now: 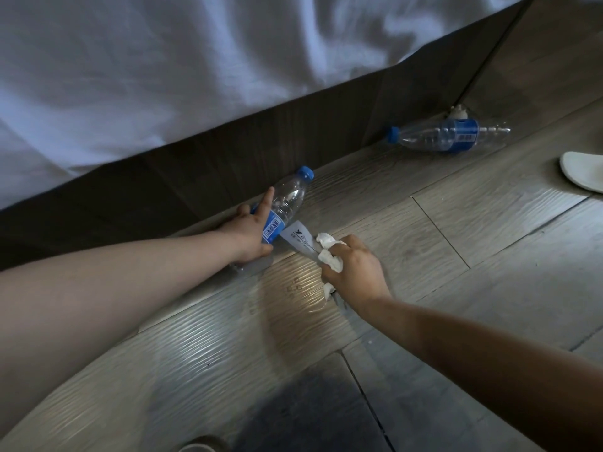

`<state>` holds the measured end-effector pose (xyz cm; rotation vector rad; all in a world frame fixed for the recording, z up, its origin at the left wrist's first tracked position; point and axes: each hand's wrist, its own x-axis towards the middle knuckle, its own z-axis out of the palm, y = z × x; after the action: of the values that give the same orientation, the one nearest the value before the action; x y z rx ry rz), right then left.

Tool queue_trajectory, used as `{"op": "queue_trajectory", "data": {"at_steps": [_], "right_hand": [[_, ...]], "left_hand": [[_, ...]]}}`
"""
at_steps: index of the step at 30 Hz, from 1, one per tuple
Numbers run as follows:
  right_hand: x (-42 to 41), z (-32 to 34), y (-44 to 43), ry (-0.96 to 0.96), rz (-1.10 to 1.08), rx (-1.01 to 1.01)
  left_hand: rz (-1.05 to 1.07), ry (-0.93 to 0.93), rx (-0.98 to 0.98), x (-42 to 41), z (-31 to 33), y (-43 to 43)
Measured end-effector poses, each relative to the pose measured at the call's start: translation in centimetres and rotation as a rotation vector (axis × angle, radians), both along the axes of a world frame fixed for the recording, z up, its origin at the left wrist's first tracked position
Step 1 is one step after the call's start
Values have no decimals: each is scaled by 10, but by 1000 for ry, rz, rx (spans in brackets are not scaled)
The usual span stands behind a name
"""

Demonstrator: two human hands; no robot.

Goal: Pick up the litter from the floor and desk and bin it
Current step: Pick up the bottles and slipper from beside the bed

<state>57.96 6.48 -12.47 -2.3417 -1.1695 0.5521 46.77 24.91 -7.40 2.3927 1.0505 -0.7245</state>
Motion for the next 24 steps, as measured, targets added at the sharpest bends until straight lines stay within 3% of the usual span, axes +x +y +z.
{"op": "queue_trajectory", "data": {"at_steps": [13, 24], "right_hand": [[23, 33, -18, 296, -253, 149], [57, 51, -70, 445, -556, 279]], "left_hand": [[34, -51, -16, -3, 9, -10], [116, -315, -310, 29, 10, -67]]}}
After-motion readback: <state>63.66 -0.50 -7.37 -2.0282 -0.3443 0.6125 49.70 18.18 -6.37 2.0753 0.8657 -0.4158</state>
